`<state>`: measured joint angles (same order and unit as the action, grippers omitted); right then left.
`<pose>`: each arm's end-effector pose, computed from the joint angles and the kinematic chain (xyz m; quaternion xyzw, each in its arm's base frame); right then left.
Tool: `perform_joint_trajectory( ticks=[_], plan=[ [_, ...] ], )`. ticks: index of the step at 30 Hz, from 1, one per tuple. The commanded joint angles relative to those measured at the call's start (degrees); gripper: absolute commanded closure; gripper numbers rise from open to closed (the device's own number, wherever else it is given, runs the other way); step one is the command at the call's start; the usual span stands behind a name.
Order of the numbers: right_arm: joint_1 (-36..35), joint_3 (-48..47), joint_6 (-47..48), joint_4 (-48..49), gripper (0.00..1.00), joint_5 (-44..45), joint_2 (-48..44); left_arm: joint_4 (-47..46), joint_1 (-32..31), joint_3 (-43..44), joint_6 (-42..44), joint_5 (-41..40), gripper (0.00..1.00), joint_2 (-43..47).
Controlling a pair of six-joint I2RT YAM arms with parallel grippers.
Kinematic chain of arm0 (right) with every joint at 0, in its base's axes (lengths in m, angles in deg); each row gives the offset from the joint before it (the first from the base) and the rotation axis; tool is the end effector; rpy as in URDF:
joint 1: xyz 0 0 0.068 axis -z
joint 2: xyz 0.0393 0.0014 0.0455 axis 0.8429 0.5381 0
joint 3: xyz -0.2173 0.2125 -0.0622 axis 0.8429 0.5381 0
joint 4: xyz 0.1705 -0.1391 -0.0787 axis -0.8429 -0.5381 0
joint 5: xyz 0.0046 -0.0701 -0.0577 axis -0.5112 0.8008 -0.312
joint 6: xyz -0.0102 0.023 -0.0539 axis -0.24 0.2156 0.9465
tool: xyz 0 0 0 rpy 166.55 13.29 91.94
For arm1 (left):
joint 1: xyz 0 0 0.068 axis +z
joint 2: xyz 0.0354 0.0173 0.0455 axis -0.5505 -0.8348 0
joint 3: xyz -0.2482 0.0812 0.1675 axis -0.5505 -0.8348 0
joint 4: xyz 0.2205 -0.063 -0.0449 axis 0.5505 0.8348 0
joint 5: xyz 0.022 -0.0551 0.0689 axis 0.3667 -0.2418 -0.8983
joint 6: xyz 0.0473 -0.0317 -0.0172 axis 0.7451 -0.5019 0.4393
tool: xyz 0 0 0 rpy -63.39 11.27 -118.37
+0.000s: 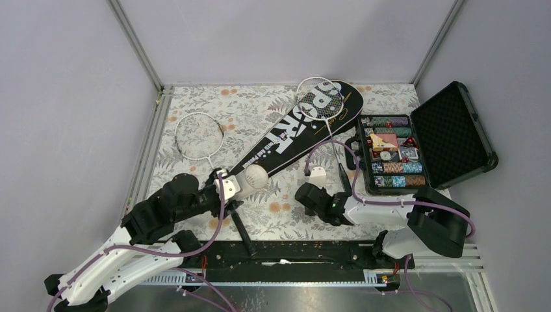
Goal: Pack up the badminton gear
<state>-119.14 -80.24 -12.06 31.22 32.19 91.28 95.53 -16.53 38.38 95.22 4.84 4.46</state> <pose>0.1239 0.1882 0.2052 -0.0816 0.9176 0.1134 0.3722 0.0302 -0.0423 0.3241 0.4924 0.6933 -0.1845 0.4928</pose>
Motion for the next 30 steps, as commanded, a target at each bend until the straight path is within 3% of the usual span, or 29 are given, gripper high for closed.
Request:
perform_joint_trajectory(
  ticks=[1, 5, 11, 19, 25, 30],
  plan=[
    [0.34, -0.85, -0.45, -0.64, 0.84, -0.37, 1.3, -4.66, -0.3, 0.11, -0.5, 0.09, 0.67, 1.01],
    [0.34, 1.02, 1.72, 2.05, 1.0, -0.34, -1.52, -2.78, -0.33, 0.48, -0.49, -0.92, 0.67, 0.93],
    [0.33, 4.69, 6.89, 8.04, 1.0, -2.87, -13.36, -1.42, -0.3, 1.72, 0.18, -2.61, 0.68, -0.8],
    [0.34, 4.23, 22.99, 10.42, 1.0, -11.95, -39.29, 1.54, -0.43, 5.12, 3.7, -0.83, 0.68, -6.34],
    [0.34, 3.3, 39.38, 13.2, 1.0, -30.16, -50.52, 2.91, -0.71, 6.96, 6.01, -0.39, 0.68, -8.93],
    [0.34, 2.85, 43.45, 18.48, 1.0, -46.07, -47.52, 3.32, -1.68, 8.12, 6.88, 0.55, 0.69, -10.77]
  ],
)
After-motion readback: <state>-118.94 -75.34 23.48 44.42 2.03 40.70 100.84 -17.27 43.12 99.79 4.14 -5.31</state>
